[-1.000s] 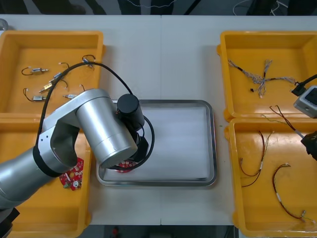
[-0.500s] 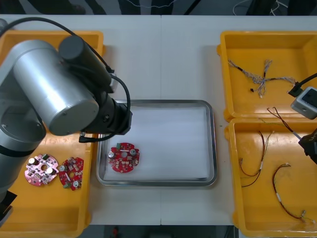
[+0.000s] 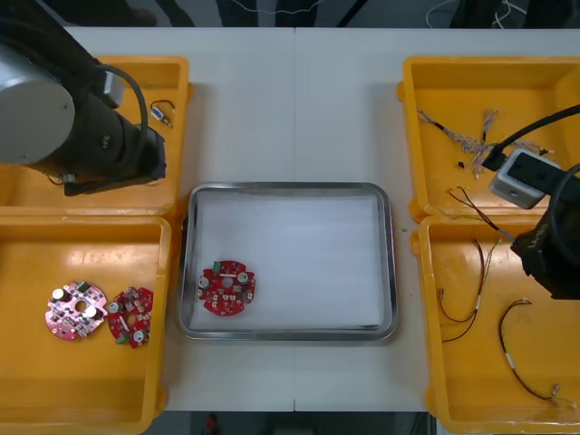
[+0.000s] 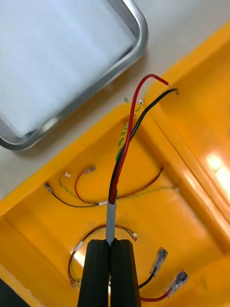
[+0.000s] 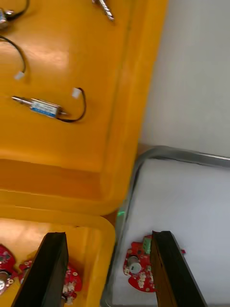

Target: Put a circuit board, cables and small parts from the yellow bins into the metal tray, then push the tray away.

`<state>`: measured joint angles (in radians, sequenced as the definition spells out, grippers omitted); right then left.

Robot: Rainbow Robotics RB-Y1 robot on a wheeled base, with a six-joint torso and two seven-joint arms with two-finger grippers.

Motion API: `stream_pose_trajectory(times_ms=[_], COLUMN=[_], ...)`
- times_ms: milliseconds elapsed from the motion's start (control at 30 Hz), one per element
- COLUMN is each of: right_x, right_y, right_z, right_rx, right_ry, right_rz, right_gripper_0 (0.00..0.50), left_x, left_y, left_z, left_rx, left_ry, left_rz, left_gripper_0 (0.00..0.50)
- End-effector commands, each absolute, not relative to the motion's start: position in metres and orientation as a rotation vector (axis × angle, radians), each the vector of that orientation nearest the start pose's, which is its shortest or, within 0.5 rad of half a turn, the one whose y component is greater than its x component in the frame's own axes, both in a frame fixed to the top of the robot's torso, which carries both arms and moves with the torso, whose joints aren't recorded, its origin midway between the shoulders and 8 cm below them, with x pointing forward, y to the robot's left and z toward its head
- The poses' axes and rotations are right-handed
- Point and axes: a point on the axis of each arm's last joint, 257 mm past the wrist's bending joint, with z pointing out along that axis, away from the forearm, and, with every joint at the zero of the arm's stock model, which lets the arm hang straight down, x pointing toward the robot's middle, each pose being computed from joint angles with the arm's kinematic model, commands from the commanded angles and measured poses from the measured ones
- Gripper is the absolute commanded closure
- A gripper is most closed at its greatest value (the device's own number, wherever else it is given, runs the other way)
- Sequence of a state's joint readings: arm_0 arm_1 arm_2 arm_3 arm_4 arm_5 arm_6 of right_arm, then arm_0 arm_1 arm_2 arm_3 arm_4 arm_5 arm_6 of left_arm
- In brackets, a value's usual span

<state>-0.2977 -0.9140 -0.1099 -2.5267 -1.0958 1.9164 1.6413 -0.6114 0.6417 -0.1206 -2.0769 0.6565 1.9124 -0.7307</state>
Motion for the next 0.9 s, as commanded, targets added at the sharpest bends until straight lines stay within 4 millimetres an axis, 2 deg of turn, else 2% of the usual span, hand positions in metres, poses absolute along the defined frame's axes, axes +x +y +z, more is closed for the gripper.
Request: stream_pose_trajectory(times_ms=[33,167,267,600,700,900], right_x=[0.343,0.346,0.349,0.351,0.354,0.357], right_y=[-0.220,-0.198,-0.173,-0.110,-0.097,-0.079], right_z=[-0.101,-0.097,-0.097,-0.105,-0.113,-0.143], right_rx=[-1.324,-1.411,-1.478,-1.602,-1.620,-1.685], right_ry=[2.234,2.173,2.134,2.062,2.050,2.026], right_rz=[-0.233,-0.251,-0.225,-0.125,-0.130,-0.161], right_gripper_0=[0.500,0.500,0.500,0.500,0.500,0.500], left_x=[0.490,0.502,0.513,0.535,0.547,0.574], left_y=[0.277,0.303,0.326,0.371,0.379,0.396], left_z=[-0.083,-0.076,-0.069,-0.058,-0.054,-0.050], left_rx=[-0.470,-0.568,-0.656,-0.889,-0.934,-1.016], left_ry=[2.478,2.472,2.460,2.434,2.401,2.336], left_rz=[-0.082,-0.058,-0.024,0.018,0.008,-0.053], left_gripper_0=[0.000,0.000,0.000,0.000,0.000,0.000])
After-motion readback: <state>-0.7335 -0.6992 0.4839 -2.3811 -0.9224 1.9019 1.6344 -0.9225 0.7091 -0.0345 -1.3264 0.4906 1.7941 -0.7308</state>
